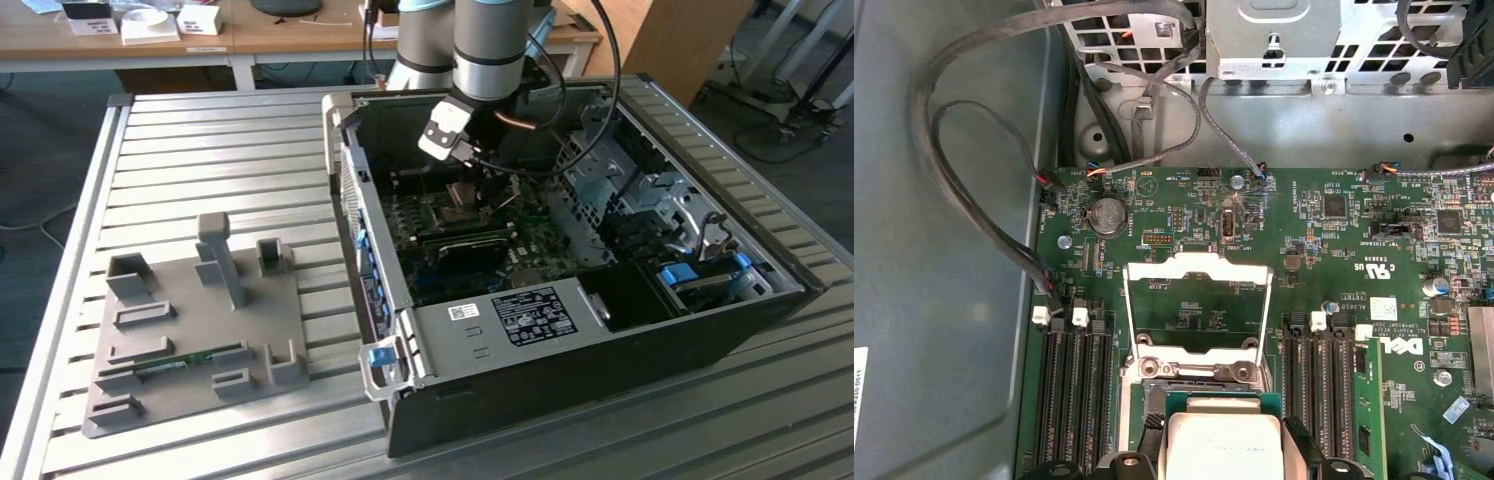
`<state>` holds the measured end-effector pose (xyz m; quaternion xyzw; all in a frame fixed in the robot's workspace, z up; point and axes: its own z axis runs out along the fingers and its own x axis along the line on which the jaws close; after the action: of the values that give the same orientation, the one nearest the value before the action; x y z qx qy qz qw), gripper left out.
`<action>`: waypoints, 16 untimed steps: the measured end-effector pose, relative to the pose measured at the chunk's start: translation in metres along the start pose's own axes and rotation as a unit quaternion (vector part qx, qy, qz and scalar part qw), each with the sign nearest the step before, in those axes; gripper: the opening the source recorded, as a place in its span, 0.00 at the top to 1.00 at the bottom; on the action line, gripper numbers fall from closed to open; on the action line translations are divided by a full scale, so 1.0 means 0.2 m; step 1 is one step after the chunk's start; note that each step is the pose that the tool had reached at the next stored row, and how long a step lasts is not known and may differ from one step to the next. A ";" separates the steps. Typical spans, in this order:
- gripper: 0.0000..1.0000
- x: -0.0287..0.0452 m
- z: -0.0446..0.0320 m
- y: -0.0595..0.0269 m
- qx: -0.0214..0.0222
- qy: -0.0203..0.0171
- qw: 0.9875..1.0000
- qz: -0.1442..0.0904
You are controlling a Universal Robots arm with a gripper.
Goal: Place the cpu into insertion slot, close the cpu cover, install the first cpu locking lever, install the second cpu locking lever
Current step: 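Place the cpu into insertion slot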
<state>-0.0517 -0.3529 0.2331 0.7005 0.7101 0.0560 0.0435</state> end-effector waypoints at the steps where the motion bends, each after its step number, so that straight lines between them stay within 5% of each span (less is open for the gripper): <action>1: 0.46 0.000 0.000 0.000 0.000 0.000 1.000 0.000; 16: 0.46 0.009 0.034 -0.017 0.000 0.000 1.000 0.000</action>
<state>-0.0541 -0.3510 0.2259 0.7005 0.7101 0.0564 0.0433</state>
